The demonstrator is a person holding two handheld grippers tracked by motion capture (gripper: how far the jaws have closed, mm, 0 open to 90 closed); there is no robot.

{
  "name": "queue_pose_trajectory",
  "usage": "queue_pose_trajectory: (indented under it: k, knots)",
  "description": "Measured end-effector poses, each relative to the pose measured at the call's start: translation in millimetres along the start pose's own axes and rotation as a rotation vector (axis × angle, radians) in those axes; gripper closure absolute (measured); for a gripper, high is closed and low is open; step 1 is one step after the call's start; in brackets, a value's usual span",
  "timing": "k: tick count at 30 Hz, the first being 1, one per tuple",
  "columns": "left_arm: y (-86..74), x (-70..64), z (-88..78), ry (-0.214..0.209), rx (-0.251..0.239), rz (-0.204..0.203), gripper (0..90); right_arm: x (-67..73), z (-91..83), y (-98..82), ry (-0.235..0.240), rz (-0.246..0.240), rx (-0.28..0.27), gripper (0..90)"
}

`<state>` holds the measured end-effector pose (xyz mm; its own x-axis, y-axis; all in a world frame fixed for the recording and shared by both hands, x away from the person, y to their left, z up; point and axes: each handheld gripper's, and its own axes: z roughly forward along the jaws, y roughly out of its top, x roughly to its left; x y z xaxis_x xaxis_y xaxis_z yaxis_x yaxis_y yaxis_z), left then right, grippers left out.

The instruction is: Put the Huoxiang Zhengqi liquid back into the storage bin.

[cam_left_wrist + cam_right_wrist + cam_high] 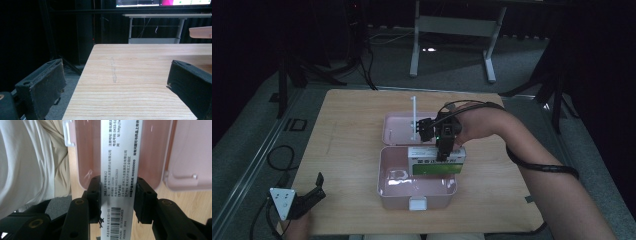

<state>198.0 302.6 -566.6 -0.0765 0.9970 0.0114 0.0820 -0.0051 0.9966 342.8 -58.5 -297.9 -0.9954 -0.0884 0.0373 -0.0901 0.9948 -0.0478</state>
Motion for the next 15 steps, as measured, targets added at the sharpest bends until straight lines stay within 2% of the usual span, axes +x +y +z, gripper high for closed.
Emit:
queue_pose_trajectory:
  k: [9, 15]
  knots:
    - [0.0, 0.6, 0.0, -0.004, 0.000, 0.000, 2.0, 4.8, 8.8, 29.5, 0.021, -0.042, 0.004, 62.2]
    - [0.0, 0.4, 0.1, -0.004, -0.001, 0.002, 2.0, 1.7, 26.1, 33.4, 0.040, -0.038, 0.000, 62.2]
